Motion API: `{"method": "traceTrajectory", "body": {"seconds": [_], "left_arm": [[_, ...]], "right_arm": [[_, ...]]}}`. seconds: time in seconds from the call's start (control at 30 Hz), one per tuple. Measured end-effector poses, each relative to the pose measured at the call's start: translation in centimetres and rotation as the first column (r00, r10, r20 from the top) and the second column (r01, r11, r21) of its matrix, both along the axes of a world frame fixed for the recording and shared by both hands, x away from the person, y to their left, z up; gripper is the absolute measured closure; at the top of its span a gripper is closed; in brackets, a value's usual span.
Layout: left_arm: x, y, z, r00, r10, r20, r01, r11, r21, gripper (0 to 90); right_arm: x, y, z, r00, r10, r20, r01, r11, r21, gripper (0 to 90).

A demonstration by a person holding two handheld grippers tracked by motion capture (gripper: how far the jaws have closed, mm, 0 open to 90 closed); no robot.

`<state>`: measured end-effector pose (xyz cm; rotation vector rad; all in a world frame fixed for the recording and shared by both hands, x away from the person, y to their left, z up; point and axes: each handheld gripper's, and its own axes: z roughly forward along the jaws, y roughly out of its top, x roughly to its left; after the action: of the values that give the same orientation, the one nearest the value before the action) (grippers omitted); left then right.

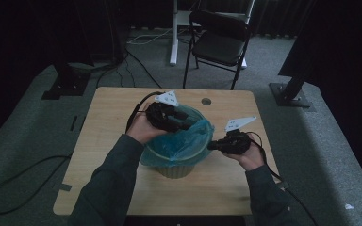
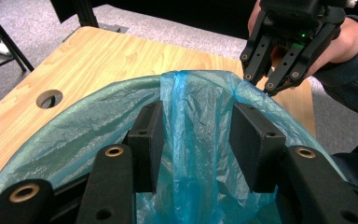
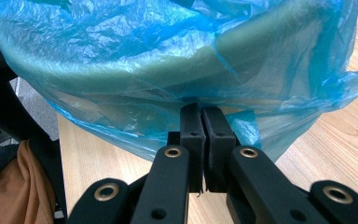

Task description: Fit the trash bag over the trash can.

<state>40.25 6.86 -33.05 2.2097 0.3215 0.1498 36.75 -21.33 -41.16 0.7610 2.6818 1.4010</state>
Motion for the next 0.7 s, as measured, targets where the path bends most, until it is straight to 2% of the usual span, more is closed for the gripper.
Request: {"method": "traceTrajectory", "body": {"seconds": [0.13, 0.27, 0.4, 0.53, 0.7], "left_arm": [[0.0, -0.4, -0.2, 0.9999, -0.014, 0.001, 0.014, 0.9997, 0.022, 55.3], [0.2, -0.8, -0.7, 0.9999, -0.017, -0.003, 0.017, 0.9974, 0.07, 55.4], [0.4, -1.1, -1.1, 0.9997, -0.02, -0.011, 0.021, 0.9947, 0.101, 55.4], [0.6, -1.6, -1.5, 0.9997, -0.02, -0.01, 0.021, 0.9887, 0.148, 54.5], [1.0, -2.0, -2.0, 0.9997, -0.017, -0.019, 0.02, 0.9835, 0.18, 54.5]], "right_arm": [[0.0, 0.0, 0.0, 1.0, 0.004, -0.004, -0.004, 1.0, 0.002, 86.7], [0.1, 0.0, -0.2, 0.9999, 0.014, -0.009, -0.014, 0.9999, -0.001, 85.7], [0.1, 0.1, -0.2, 0.9999, 0.013, -0.008, -0.013, 0.9999, -0.002, 85.9], [0.1, 0.0, -0.2, 0.9999, 0.01, -0.011, -0.01, 0.9999, -0.001, 87.6], [0.0, 0.1, -0.3, 0.9999, 0.012, -0.006, -0.012, 0.9999, -0.005, 88.5]]}}
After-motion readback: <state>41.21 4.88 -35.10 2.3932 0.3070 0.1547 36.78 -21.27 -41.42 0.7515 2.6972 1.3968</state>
